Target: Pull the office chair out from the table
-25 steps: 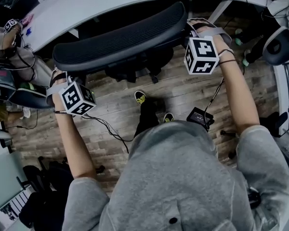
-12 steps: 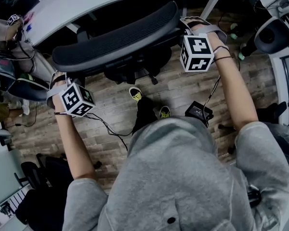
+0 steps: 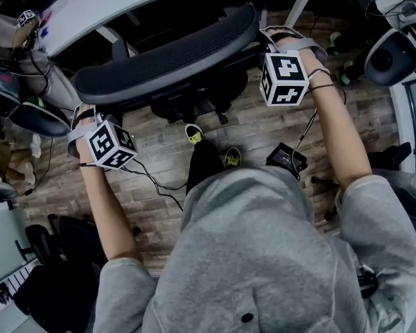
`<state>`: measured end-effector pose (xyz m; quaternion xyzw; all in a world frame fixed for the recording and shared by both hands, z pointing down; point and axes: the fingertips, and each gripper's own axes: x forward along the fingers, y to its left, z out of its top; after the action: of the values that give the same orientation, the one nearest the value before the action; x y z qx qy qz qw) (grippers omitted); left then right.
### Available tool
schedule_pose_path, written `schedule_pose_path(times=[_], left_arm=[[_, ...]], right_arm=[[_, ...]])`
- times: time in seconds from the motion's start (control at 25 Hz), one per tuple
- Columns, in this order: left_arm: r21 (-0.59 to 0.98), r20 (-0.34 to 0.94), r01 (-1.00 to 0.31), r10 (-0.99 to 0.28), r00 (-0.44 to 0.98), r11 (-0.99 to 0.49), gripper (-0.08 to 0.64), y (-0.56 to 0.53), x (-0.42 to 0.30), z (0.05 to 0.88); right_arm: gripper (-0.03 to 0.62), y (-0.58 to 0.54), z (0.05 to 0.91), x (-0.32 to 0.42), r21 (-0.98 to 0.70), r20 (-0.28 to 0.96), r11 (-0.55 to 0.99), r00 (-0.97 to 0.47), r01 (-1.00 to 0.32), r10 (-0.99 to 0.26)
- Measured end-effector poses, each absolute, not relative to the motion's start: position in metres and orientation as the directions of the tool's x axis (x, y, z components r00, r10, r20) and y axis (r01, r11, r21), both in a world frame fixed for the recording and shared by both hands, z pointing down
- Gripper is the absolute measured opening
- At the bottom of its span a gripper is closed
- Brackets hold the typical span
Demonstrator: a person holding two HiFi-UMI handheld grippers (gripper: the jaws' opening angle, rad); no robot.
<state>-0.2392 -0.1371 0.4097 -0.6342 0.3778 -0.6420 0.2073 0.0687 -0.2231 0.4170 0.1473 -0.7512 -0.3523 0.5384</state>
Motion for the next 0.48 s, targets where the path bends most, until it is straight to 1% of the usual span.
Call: schedule_pose_path(times=[0.24,0.48], left_arm=[[-0.723,0.685,-0.227,-0.72,-0.111,-0.652,0.126,-0.122,-0.236,0.411],[-0.73,0.678,-0.219,-0.727,-0.113,-0.647,0.126,-0.111,-0.234,0.411]], right_arm=[[0.12,-0.21,0.418,0.071,0.685,0.709,0.71,-0.377,0.164,-0.596],[0.12,-0.198,0.417,0.075,0.686,0.708,0.71,-0.374,0.162,-0.599]])
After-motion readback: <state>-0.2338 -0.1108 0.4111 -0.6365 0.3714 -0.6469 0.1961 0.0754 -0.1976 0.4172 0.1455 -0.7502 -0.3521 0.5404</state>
